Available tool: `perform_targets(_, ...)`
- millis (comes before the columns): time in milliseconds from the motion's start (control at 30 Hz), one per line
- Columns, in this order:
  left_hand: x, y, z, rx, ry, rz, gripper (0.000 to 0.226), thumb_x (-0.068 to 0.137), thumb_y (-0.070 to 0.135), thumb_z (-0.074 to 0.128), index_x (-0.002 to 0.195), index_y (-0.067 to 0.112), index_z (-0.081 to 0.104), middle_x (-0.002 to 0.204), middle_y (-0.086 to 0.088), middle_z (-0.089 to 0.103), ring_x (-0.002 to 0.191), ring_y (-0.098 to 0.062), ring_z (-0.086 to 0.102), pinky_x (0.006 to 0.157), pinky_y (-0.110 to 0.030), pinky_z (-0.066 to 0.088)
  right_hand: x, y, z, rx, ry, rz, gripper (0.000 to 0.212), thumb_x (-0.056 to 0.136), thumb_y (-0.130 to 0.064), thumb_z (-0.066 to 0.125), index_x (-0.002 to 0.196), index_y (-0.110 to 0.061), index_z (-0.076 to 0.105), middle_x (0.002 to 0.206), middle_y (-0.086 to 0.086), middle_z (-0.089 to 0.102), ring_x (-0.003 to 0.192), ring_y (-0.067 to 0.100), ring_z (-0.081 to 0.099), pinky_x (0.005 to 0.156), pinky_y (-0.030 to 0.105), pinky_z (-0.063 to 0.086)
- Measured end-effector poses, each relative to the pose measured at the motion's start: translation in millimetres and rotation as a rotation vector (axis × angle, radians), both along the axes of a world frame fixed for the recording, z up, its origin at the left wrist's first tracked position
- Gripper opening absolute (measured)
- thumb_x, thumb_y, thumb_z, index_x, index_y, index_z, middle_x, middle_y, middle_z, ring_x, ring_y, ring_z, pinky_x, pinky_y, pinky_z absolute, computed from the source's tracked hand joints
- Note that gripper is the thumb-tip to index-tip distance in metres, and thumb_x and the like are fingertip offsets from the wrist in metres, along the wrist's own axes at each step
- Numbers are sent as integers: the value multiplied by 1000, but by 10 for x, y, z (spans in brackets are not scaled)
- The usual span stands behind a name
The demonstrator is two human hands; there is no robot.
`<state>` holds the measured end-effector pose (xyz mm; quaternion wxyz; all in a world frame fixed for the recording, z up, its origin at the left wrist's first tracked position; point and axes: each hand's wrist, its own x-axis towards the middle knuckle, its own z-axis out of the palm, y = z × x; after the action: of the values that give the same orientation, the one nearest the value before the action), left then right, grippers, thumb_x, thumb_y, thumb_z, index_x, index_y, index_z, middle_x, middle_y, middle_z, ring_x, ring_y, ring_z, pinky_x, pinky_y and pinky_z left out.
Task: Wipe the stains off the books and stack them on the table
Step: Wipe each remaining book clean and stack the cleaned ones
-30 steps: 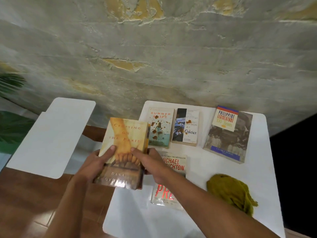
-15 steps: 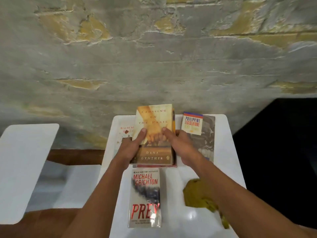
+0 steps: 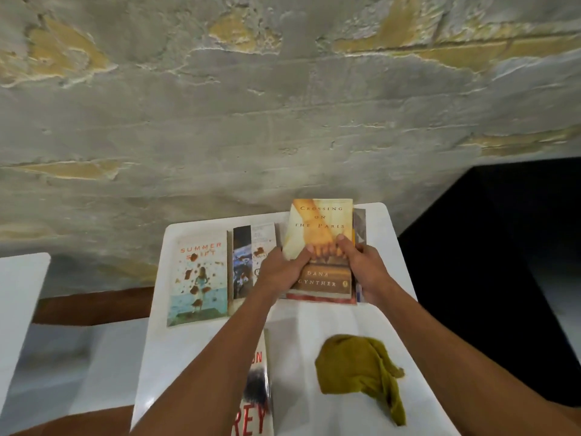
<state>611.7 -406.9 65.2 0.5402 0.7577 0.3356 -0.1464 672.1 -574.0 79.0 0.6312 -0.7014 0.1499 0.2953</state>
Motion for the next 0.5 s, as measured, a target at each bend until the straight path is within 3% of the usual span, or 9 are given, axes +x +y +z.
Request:
perform_targets(167,160,-112,-98,81,-50,-60,56,88,56,69,127,19,56,110,2,67,99,-20,65,87,-36,55,128,-67,-186,-51,19,-29,29,94,-47,63,103,-19,66,94,5,76,81,21,75,74,36,60)
perform_targets(400,299,-174,-287,222,-37,-85,68,81,61,72,125,12,56,112,-6,67,101,-26,65,84,-41,57,245,-74,-385,-241,-57,-14,36,95,-50,58,97,-17,70,93,1,74,83,14,70,71,29,54)
perform_targets(500,324,-209,-306,232,-44,-78,67,80,59,74,124,11,57,111,-6,65,100,-24,63,80,-35,54,269,-80,-411,-324,-109,-40,38,94,-50,58,94,-14,71,91,0,71,78,11,68,62,23,49)
